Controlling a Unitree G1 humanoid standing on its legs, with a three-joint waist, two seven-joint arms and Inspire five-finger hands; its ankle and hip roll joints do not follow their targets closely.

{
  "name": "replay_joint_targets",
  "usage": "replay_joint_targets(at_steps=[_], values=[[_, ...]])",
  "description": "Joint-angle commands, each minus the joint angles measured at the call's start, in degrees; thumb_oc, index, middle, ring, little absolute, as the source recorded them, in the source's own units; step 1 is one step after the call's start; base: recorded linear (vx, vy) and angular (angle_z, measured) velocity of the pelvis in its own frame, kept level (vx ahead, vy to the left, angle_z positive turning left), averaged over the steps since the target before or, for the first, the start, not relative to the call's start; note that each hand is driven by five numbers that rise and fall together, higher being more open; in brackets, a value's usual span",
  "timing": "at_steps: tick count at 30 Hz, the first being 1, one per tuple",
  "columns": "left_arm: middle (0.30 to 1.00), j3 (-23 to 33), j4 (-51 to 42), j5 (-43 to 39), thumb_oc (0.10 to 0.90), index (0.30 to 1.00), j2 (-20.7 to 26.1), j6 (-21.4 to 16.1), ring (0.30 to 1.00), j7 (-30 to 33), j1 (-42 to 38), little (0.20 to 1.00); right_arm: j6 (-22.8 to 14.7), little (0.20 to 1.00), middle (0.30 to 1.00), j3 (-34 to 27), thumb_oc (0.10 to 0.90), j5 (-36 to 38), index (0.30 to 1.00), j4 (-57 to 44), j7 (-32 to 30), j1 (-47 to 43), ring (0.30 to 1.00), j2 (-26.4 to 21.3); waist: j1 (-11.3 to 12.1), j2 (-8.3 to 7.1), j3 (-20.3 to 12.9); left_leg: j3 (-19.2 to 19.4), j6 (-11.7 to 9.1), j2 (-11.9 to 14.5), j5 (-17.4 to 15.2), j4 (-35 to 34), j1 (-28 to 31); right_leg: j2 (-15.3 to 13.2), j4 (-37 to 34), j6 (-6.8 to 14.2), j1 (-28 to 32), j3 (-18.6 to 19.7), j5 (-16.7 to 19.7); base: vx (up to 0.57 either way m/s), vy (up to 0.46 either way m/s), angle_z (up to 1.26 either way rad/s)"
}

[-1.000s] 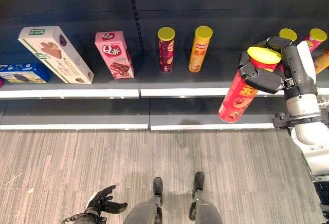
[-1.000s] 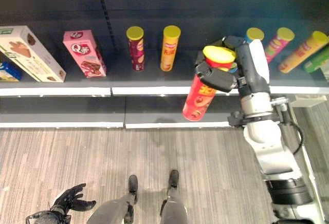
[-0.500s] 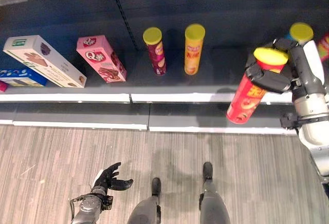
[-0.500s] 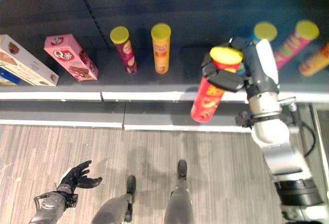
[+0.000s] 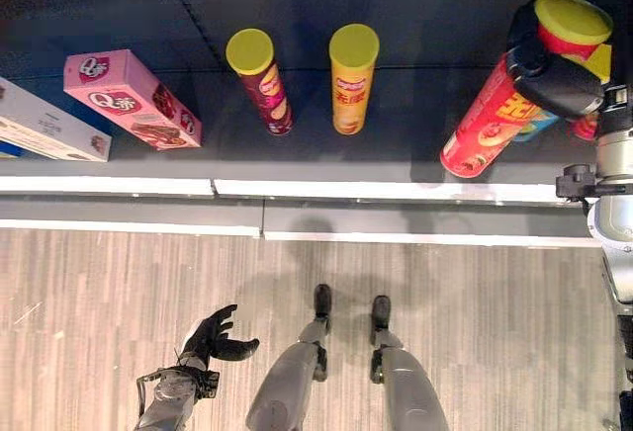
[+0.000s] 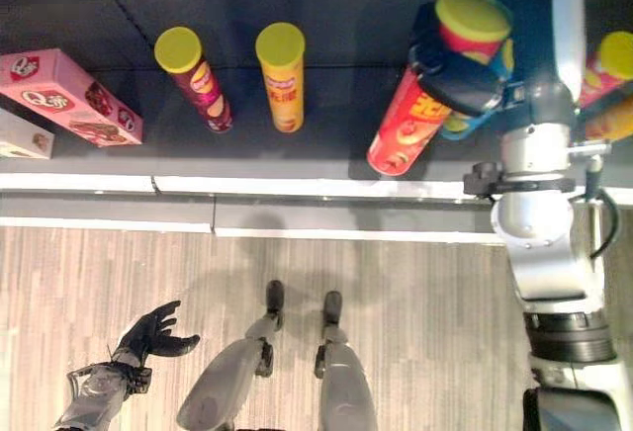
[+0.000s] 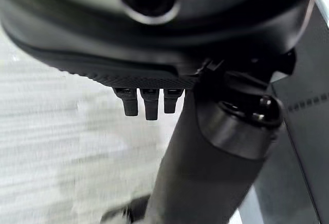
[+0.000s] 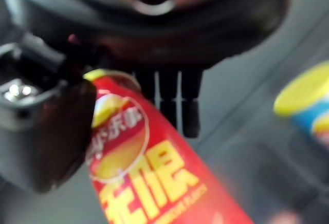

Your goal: Put the goods on the table back onto the shelves and tidy them up.

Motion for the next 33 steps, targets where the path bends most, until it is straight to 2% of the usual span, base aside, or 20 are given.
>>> replay_joint_targets(at_steps=[1,2,6,7,8,10,14,22,28,33], values=[[0.900,-0.15,-0.58,-0.25,0.800,0.900,3.67,-1.31,0.900,1.12,5.04,0.900,-3.66,0.300,0.300,-3.90,0.400,-6.25,0.300,-7.19,-5.42,-6.01,0.300,-2.64,0.97,-4.81,-4.65,-1.91,-3.27,2.14,-13.30,9.55,1.90,-9.35,-6.51,8.04,-0.28,-0.10,10.05,0.00,0.005,0.09],[0.900,-0.14,-0.57,-0.24,0.800,0.900,3.66,-1.32,0.900,1.13,5.04,0.900,-3.62,0.300,0.300,-3.87,0.400,-6.35,0.300,-7.23,-5.47,-6.00,0.300,-2.59,0.95,-4.81,-4.64,-1.93,-3.26,2.14,-13.31,9.56,1.91,-9.35,-6.52,8.05,-0.26,-0.11,10.05,-0.01,0.003,0.04],[0.900,-1.02,0.10,0.66,0.800,0.900,2.80,-1.53,0.900,2.27,3.84,0.900,-0.91,0.300,0.300,-2.57,0.400,-18.71,0.300,-8.50,-8.98,-6.13,0.300,-2.31,1.16,-4.43,-3.26,-2.17,-3.12,1.74,-13.82,10.82,1.27,-9.62,-5.83,7.96,-0.72,-0.12,9.78,-0.04,0.001,0.04],[0.900,-1.86,0.16,1.19,0.800,0.900,2.47,-1.71,0.900,2.87,3.48,0.900,0.46,0.300,0.300,-2.00,0.400,-23.66,0.300,-8.62,-11.18,-6.62,0.300,-1.82,1.22,-4.22,-2.57,-2.23,-3.08,1.68,-14.09,11.56,0.89,-9.77,-5.36,7.93,-1.04,-0.23,9.68,-0.04,0.000,0.06],[0.900,-1.85,0.18,1.20,0.800,0.900,2.44,-1.71,0.900,2.91,3.45,0.900,0.56,0.300,0.300,-1.91,0.400,-23.88,0.300,-8.66,-11.27,-6.67,0.300,-1.75,1.19,-4.21,-2.55,-2.23,-3.07,1.68,-14.15,11.69,0.83,-9.76,-5.29,7.94,-1.08,-0.22,9.65,-0.04,0.000,0.05],[0.900,-3.39,0.39,1.56,0.800,0.900,1.89,-2.09,0.900,4.62,2.42,0.900,3.78,0.300,0.300,-0.23,0.400,-32.43,0.300,-7.54,-15.30,-7.59,0.300,-0.26,1.31,-3.70,-1.20,-2.26,-3.03,1.66,-14.42,13.09,-0.34,-10.01,-4.40,7.80,-1.83,-0.38,9.46,-0.07,-0.009,0.02],[0.900,-4.62,0.32,1.55,0.800,0.900,1.33,-2.27,0.900,5.98,1.78,0.900,6.10,0.300,0.300,1.86,0.400,-36.39,0.300,-5.59,-18.24,-8.06,0.300,2.37,1.25,-3.28,-0.47,-2.53,-3.05,1.67,-14.81,14.27,-1.22,-10.18,-3.45,7.66,-2.51,-0.30,9.07,-0.04,-0.017,0.02],[0.900,-7.14,-0.67,0.96,0.800,0.900,0.82,-3.25,0.900,8.22,0.96,0.900,9.74,0.300,0.300,3.64,0.400,-37.18,0.300,-0.83,-25.42,-9.35,0.300,9.02,1.25,-1.92,0.88,-2.60,-3.30,1.57,-14.90,15.00,-2.44,-10.72,-2.77,7.76,-3.94,-1.31,9.34,-0.04,-0.005,0.05],[0.900,-7.85,-1.80,0.28,0.800,0.900,1.27,-3.69,0.900,8.87,0.57,0.900,11.75,0.300,0.300,2.49,0.400,-36.59,0.300,0.72,-29.87,-11.84,0.300,10.08,1.37,-0.85,1.38,-2.67,-3.66,1.31,-14.24,14.70,-4.20,-11.22,-3.11,8.05,-5.45,-2.42,10.08,-0.02,-0.001,0.01],[0.900,-9.01,-2.83,0.41,0.800,0.900,2.29,-3.91,0.900,8.69,-0.12,0.900,14.06,0.300,0.300,1.77,0.400,-36.24,0.300,2.06,-33.93,-17.72,0.300,8.34,2.16,0.58,1.76,-3.45,-3.84,0.58,-13.51,14.04,-6.42,-11.81,-3.62,8.52,-7.42,-3.63,10.80,-0.02,-0.015,0.08]])
